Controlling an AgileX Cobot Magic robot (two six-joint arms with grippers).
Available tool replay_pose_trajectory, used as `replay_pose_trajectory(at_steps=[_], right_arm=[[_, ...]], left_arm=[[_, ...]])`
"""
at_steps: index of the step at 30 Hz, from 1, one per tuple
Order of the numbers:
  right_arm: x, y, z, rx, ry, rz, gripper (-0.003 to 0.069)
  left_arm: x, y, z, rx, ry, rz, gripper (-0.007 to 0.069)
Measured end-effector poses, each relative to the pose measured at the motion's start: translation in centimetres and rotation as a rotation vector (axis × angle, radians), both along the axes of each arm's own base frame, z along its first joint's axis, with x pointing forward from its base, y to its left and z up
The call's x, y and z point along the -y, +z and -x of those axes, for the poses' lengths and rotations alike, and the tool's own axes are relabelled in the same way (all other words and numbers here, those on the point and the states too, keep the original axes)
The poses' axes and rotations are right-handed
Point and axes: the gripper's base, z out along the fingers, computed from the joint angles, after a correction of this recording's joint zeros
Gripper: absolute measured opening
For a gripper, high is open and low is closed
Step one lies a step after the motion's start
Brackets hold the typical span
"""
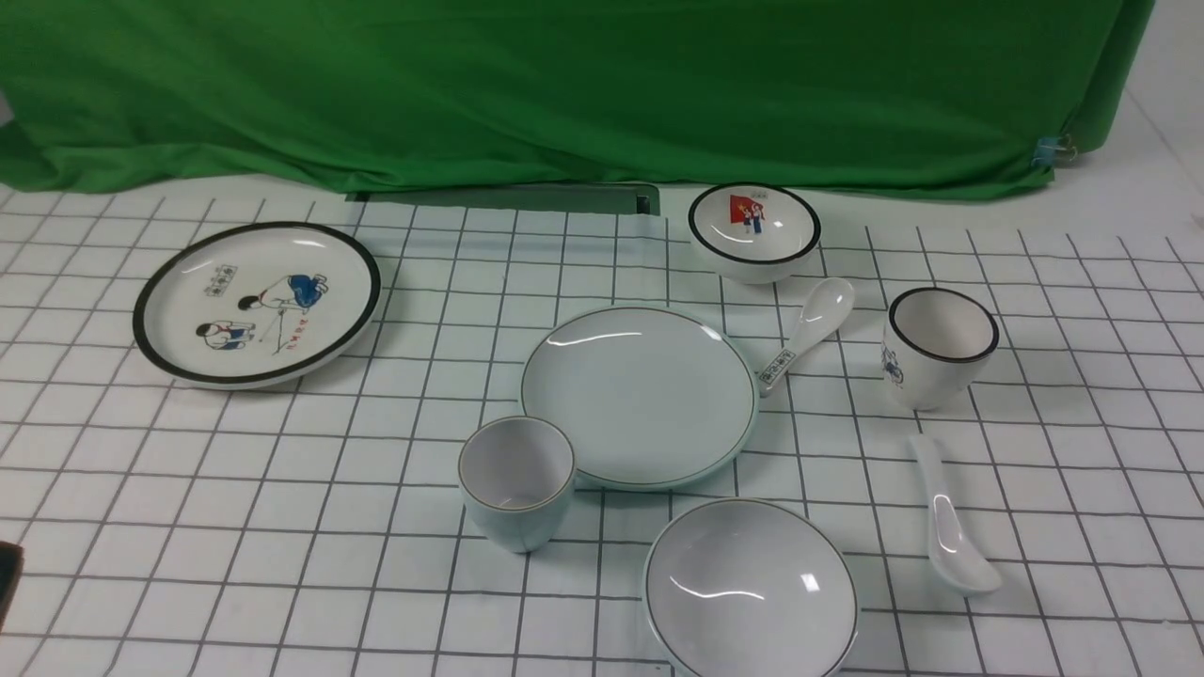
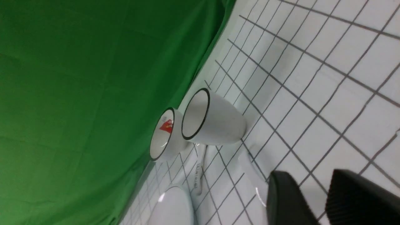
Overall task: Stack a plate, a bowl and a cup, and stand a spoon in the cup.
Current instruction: Use the right arm to grab a blue rice bowl
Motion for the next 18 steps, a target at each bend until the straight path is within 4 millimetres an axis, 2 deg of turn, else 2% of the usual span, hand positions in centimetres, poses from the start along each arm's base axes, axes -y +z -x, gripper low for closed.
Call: replay_pose_trajectory(at_steps=[2,5,7,8,9,12,14,15,16,18], right_arm=[[0.0,0.0,0.0,0.0,0.01,0.06,0.0243],[0.0,0.1,0.0,0.008,0.024,0.121,0.0243],[0.0,0.6,0.0,0.037,0.06,0.249,0.0243],[-0.1,0.7,0.0,0.045,0.064,0.262,0.0242],[-0.1,1.7,0.0,0.087,0.088,0.383,0.0236],[-0.2,4.1,-0.4,0.132,0.128,0.572,0.0186],[-0.3,5.9,-1.2,0.114,0.178,0.716,0.0108],[-0.3,6.0,-1.3,0.109,0.18,0.715,0.0108],[-0.4,7.3,-2.2,0.085,0.221,0.803,0.0048],[-0.6,9.2,-3.7,0.035,0.293,0.921,0.0019]], left_arm=[[0.0,0.1,0.0,-0.004,-0.003,-0.066,-0.0029],[0.3,1.3,0.2,0.007,-0.027,-0.162,-0.0027],[0.7,4.2,0.9,0.05,-0.052,-0.322,-0.0026],[0.8,4.6,0.9,0.055,-0.056,-0.345,-0.0025],[0.9,5.9,0.8,0.038,-0.071,-0.426,-0.0026],[1.2,7.8,-0.5,-0.076,-0.141,-0.546,-0.0026],[1.3,9.0,-2.0,-0.177,-0.211,-0.646,-0.0026],[1.4,9.1,-2.2,-0.187,-0.22,-0.659,-0.0026],[1.5,10.3,-3.1,-0.239,-0.277,-0.761,-0.0025],[1.5,11.9,-4.9,-0.333,-0.375,-0.909,-0.002]])
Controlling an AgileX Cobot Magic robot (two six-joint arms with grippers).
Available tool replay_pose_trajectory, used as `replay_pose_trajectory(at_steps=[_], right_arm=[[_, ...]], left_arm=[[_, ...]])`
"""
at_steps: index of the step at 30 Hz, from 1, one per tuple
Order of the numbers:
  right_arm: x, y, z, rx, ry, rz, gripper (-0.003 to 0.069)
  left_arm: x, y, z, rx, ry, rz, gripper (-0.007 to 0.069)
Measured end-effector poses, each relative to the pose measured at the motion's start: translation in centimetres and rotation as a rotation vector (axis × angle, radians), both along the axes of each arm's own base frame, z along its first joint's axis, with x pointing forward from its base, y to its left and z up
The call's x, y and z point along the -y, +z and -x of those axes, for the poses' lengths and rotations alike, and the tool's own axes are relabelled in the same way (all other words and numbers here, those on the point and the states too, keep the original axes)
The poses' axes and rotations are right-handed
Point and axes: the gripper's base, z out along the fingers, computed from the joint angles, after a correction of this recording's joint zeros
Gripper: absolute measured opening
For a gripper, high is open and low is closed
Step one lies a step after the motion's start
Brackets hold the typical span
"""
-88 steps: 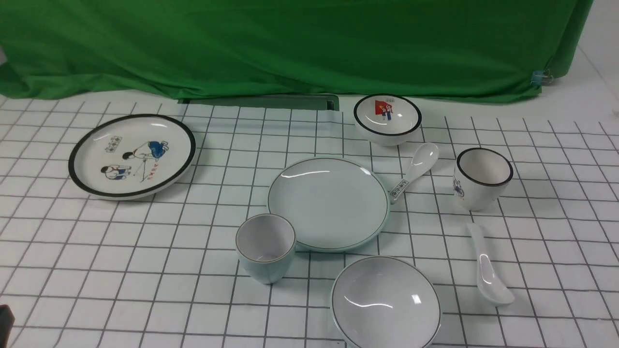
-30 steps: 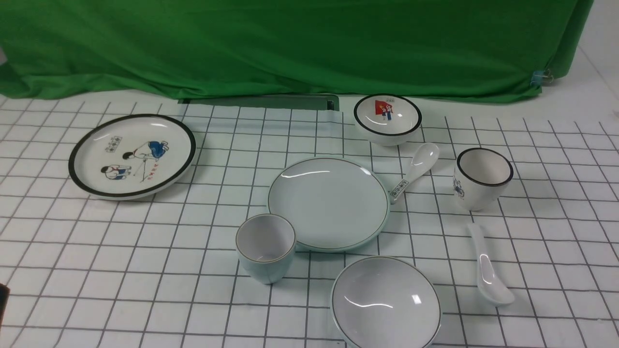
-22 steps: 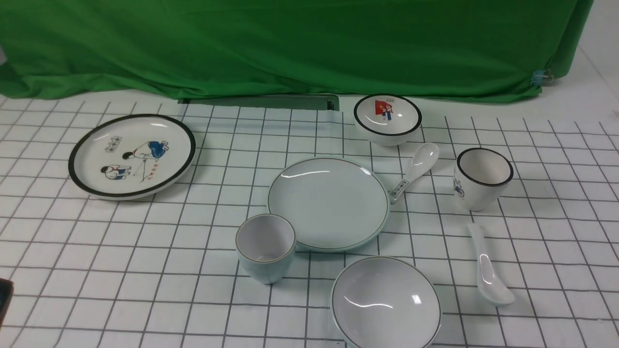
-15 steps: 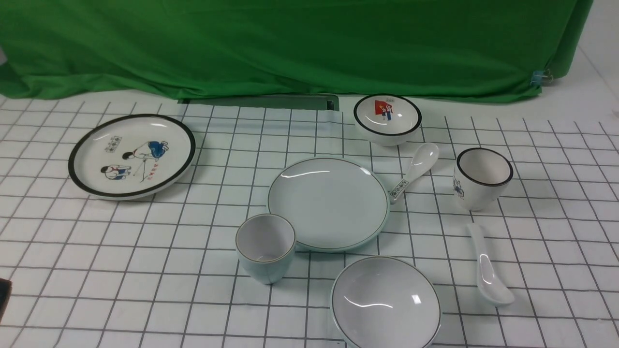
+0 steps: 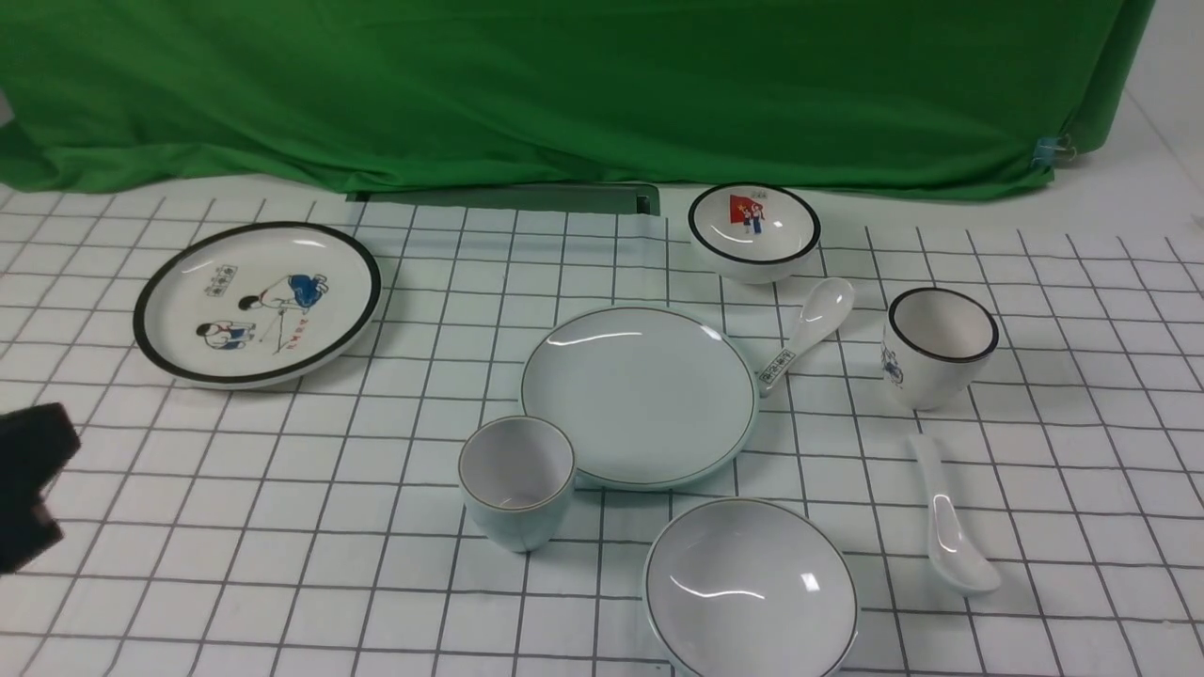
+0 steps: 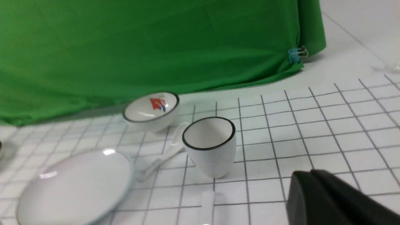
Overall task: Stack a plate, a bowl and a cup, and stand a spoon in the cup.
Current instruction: Use the right arm to grab a blue rice bowl
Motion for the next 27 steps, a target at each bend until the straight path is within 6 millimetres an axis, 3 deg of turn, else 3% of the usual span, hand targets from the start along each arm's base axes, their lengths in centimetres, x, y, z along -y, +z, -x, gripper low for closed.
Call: replay_pose_trajectory(at_steps=[4,8,9,11,12,17,19,21,27], right_arm=[[-0.6,3.1,-3.6,-0.207,0.098,0.149,0.0013],[-1.4,3.7,-6.2,-0.423,0.191,0.187,0.0013],[-2.3,3.8,-7.4,-0.516,0.27,0.217,0.0013],[-3.0,3.7,-7.8,-0.566,0.318,0.236,0.0013],[-4.3,3.2,-8.5,-0.648,0.403,0.272,0.0013],[-8.2,1.7,-9.3,-0.81,0.613,0.411,0.0013],[-9.1,1.4,-9.5,-0.825,0.647,0.436,0.0015],[-10.1,1.0,-9.7,-0.831,0.684,0.461,0.0016],[-11.4,0.9,-10.5,-0.793,0.708,0.484,0.002]], left_arm=[[-0.2,2.2,-3.8,-0.225,-0.112,-0.165,-0.0014],[0.8,2.0,-7.2,-0.339,-0.216,-0.199,-0.001],[2.2,1.2,-8.4,-0.397,-0.297,-0.218,-0.001],[2.9,0.4,-9.2,-0.44,-0.337,-0.236,-0.001],[4.7,-1.4,-10.3,-0.525,-0.429,-0.298,-0.001],[8.1,-4.4,-12.5,-0.665,-0.486,-0.407,0.0004],[8.8,-4.7,-13.0,-0.677,-0.488,-0.418,0.0019],[10.0,-5.3,-14.1,-0.699,-0.492,-0.427,0.0056],[12.0,-6.0,-18.2,-0.68,-0.443,-0.398,0.0305]])
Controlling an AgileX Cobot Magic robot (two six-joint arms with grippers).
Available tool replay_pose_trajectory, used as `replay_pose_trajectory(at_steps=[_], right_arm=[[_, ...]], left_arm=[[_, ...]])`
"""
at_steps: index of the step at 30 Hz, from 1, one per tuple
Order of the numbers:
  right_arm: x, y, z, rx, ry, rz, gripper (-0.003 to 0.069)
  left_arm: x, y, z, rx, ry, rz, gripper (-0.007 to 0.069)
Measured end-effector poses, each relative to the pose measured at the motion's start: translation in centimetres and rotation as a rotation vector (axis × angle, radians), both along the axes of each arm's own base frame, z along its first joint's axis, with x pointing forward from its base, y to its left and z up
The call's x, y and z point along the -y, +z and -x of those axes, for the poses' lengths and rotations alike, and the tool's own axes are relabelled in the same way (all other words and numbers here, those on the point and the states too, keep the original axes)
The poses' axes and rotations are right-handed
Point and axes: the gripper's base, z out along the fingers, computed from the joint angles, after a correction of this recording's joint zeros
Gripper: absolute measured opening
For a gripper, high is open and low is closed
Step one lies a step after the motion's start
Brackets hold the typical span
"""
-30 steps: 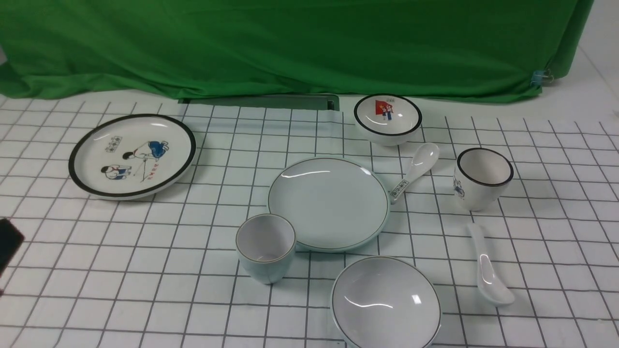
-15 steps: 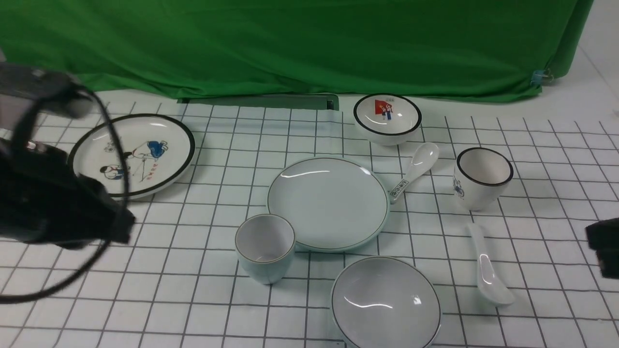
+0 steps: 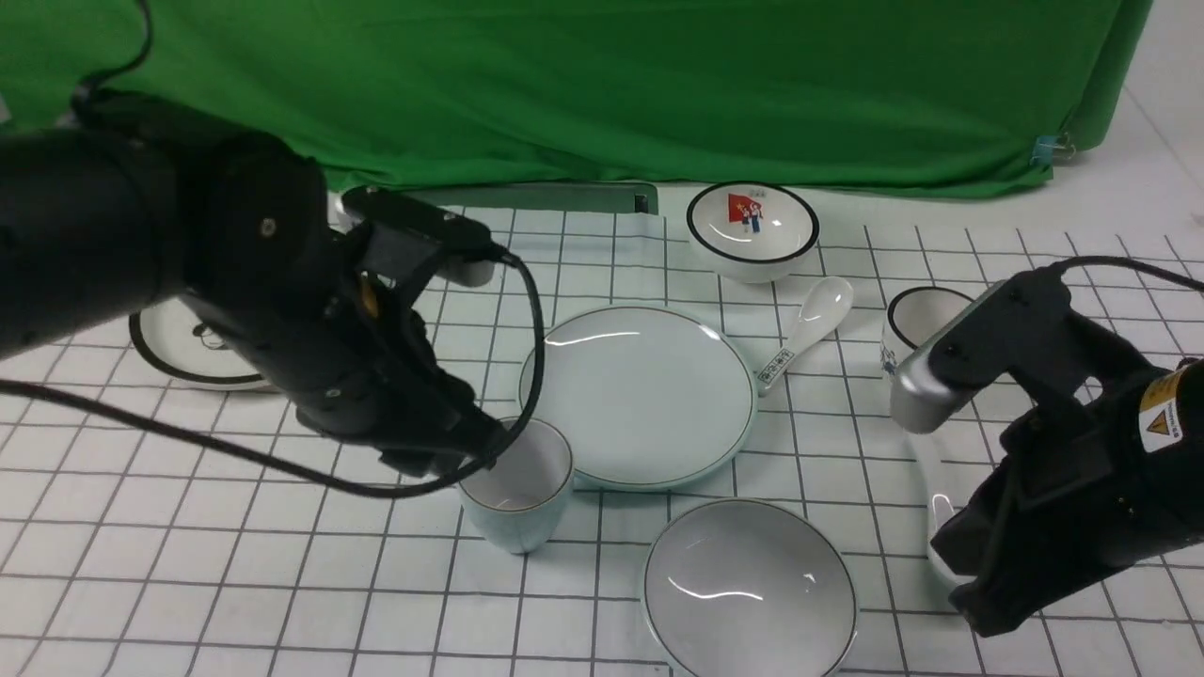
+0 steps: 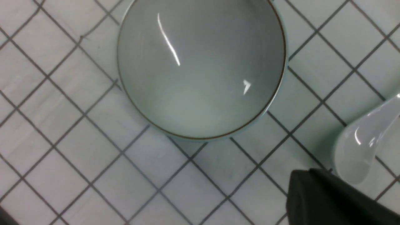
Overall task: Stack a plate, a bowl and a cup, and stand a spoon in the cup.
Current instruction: Use the right arm to grab a blue rice bowl
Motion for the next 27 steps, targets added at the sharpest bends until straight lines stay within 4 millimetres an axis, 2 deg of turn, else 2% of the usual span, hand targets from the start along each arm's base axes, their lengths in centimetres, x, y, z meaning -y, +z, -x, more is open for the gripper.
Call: replay_pose_trajectory(at_steps=[2,3,5,7,8,10,11,12,14,15,16,17,19,21,22,25,27], right_arm=[[0.0,0.1,-0.1,0.017,0.0,-0.002,0.002],[0.0,0.1,-0.2,0.018,0.0,-0.003,0.002],[-0.1,0.1,-0.3,0.032,-0.001,-0.004,0.002],[-0.1,0.2,-0.3,0.037,-0.001,-0.006,0.002],[-0.1,0.2,-0.4,0.046,-0.002,-0.008,0.002],[-0.1,0.3,-0.5,0.058,-0.003,-0.014,0.002],[-0.2,0.3,-0.6,0.066,-0.004,-0.018,0.002],[-0.2,0.3,-0.6,0.068,-0.004,-0.019,0.002],[-0.2,0.4,-0.7,0.08,-0.006,-0.025,0.002],[-0.2,0.4,-0.7,0.081,-0.006,-0.026,0.002],[-0.2,0.4,-0.7,0.082,-0.006,-0.025,0.002],[-0.2,0.4,-0.7,0.083,-0.006,-0.025,0.002],[-0.2,0.4,-0.7,0.085,-0.005,-0.024,0.002],[-0.2,0.4,-0.7,0.087,-0.004,-0.02,0.002],[-0.2,0.4,-0.8,0.088,-0.004,-0.019,0.002],[-0.1,0.4,-0.8,0.089,-0.003,-0.017,0.002],[-0.1,0.4,-0.8,0.089,-0.003,-0.017,0.002]], left_arm=[[0.4,-0.8,-1.2,-0.002,0.01,-0.008,0.04],[0.5,-0.9,-1.3,-0.001,0.012,-0.007,0.0407],[0.9,-2.4,-2.3,-0.018,0.022,-0.015,0.0463],[1.0,-3.1,-2.6,-0.029,0.024,-0.019,0.0466],[1.2,-4.1,-2.9,-0.048,0.025,-0.027,0.0456],[1.3,-4.9,-3.2,-0.061,0.026,-0.034,0.0417],[1.4,-5.4,-3.4,-0.068,0.026,-0.038,0.0358],[1.4,-5.6,-3.4,-0.07,0.026,-0.039,0.0337],[1.4,-5.6,-3.5,-0.066,0.02,-0.04,0.0183],[1.4,-5.5,-3.5,-0.065,0.019,-0.039,0.014],[1.5,-5.2,-3.5,-0.063,0.015,-0.041,0.0062],[1.5,-4.8,-3.6,-0.061,0.008,-0.044,0.002],[1.5,-4.2,-3.6,-0.06,-0.002,-0.047,-0.0002],[1.6,-1.8,-3.8,-0.034,-0.029,-0.045,-0.0008],[1.7,-1.4,-3.9,-0.026,-0.034,-0.044,-0.0008],[2.4,2.8,-4.9,0.072,-0.075,0.014,-0.0007],[2.8,4.1,-5.4,0.106,-0.092,0.043,-0.0007]])
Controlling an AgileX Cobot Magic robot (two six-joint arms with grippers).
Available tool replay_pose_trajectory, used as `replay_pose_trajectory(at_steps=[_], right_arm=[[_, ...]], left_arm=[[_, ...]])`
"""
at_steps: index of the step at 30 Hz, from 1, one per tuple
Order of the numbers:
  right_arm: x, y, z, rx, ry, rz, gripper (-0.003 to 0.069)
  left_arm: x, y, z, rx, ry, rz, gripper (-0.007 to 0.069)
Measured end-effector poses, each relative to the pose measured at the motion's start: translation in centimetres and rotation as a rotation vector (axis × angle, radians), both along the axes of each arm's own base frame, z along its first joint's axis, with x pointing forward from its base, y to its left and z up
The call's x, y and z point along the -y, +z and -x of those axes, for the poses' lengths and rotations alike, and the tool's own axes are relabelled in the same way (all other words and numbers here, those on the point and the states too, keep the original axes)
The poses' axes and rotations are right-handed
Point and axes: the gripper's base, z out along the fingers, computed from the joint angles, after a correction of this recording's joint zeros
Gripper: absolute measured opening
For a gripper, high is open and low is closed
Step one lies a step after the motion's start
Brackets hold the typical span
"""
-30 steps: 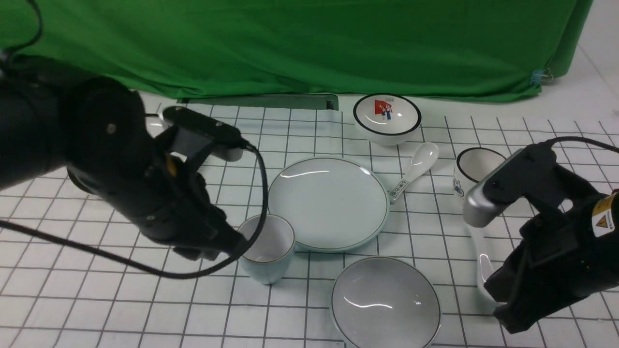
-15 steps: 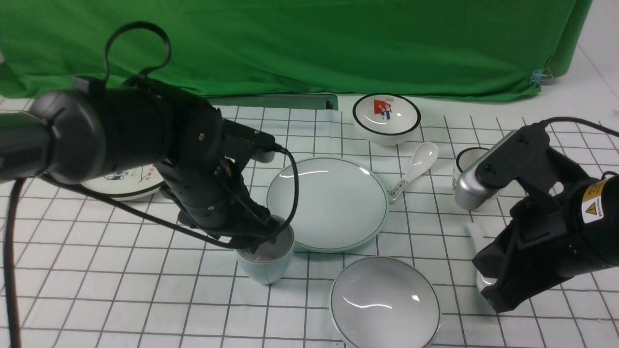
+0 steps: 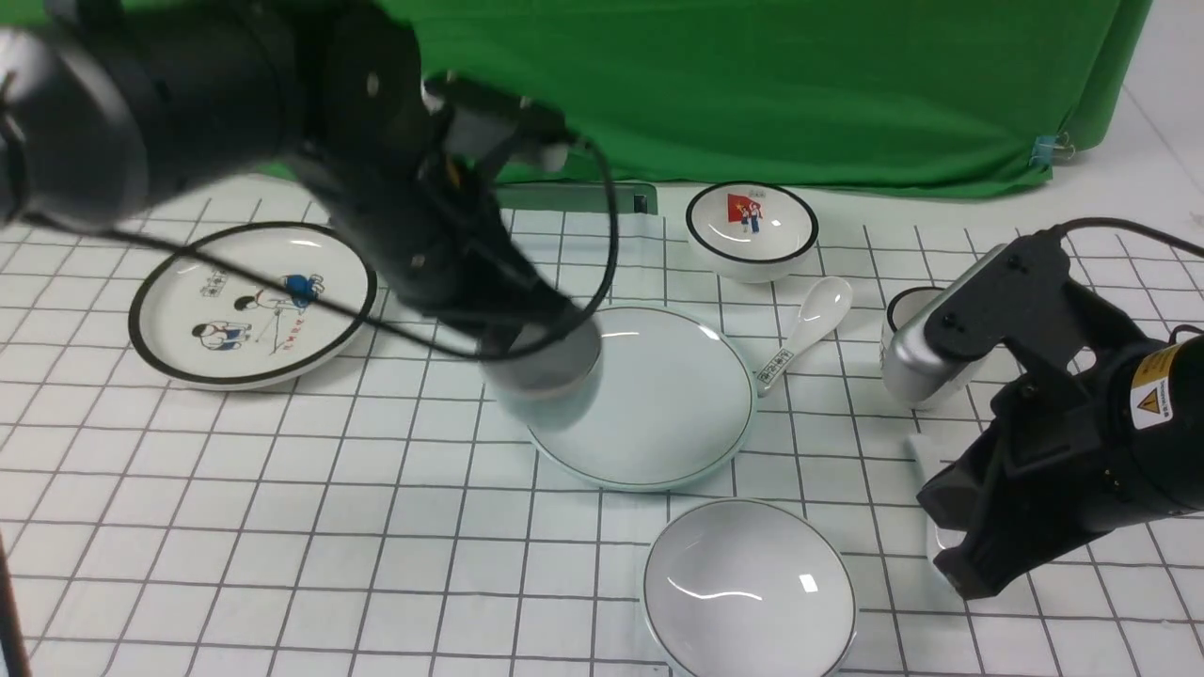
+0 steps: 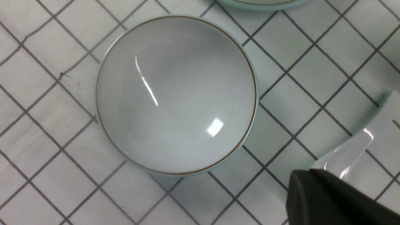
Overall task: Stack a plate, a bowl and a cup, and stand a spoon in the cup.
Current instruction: Use the right arm to grab a blue rice bowl
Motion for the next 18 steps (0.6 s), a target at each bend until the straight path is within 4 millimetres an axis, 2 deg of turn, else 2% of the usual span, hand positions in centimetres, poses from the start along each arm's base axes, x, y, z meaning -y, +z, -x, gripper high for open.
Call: replay_pose_trajectory(at_steps=[3,6,13,17,18], right_arm=[[0.0,0.0,0.0,-0.005,0.001,0.005,0.002],[0.1,-0.1,0.2,-0.026,0.003,0.016,0.002],[0.1,-0.5,0.3,-0.066,-0.009,0.029,0.002],[-0.2,-1.3,-0.2,-0.103,-0.02,0.04,0.002],[-0.3,-1.9,-0.5,-0.121,-0.021,0.05,0.0022]], left_arm=[[0.4,0.5,-0.6,-0.001,-0.01,0.011,-0.0007],[0.5,-0.4,-0.7,-0.055,-0.025,-0.019,-0.0007],[-0.1,-1.2,0.6,-0.186,-0.048,-0.083,-0.0007],[-0.7,-2.8,1.9,-0.239,-0.047,-0.106,-0.0007],[-1.0,-4.0,2.7,-0.265,-0.044,-0.119,-0.0007]])
